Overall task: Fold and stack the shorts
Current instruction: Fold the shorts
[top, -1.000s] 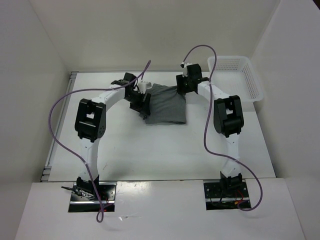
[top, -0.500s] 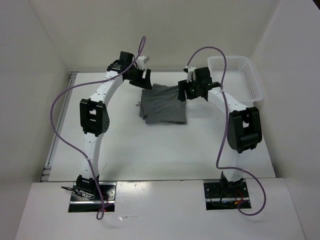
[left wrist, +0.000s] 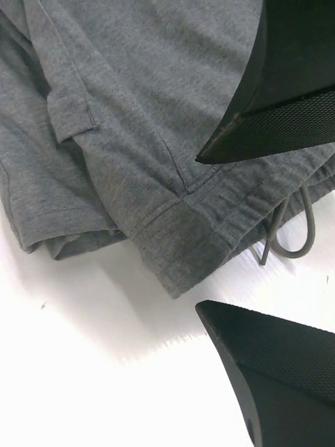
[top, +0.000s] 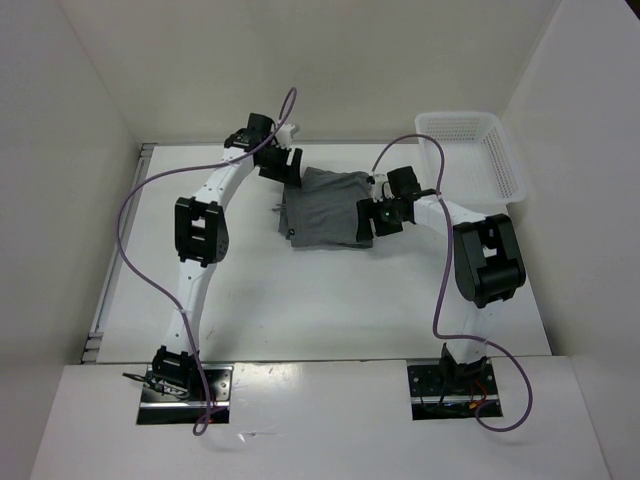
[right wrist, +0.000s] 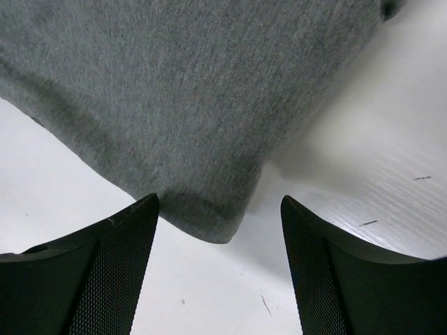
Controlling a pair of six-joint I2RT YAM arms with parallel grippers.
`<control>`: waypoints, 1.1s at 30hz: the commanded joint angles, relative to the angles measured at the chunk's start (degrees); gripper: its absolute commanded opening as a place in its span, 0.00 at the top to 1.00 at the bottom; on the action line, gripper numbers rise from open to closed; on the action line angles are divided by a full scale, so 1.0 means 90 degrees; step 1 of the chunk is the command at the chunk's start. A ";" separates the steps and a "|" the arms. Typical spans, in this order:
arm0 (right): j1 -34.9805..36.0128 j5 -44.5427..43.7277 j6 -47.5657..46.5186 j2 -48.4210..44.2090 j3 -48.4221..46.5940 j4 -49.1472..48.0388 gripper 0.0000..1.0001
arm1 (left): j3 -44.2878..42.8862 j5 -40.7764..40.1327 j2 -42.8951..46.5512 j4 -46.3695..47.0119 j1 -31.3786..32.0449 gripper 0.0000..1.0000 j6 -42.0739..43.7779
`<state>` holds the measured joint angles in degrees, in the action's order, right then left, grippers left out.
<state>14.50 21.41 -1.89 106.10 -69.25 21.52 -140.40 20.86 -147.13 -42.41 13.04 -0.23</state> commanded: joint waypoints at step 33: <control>0.0049 -0.0348 -0.1020 0.0164 -0.0215 -0.0526 1.00 | -0.1519 0.0397 -0.0028 0.0064 0.0319 0.82 0.0025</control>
<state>14.50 18.44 -8.91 106.80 -68.69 18.46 -151.30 24.16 -149.32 -44.01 15.31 -0.19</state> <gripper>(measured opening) 0.028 0.170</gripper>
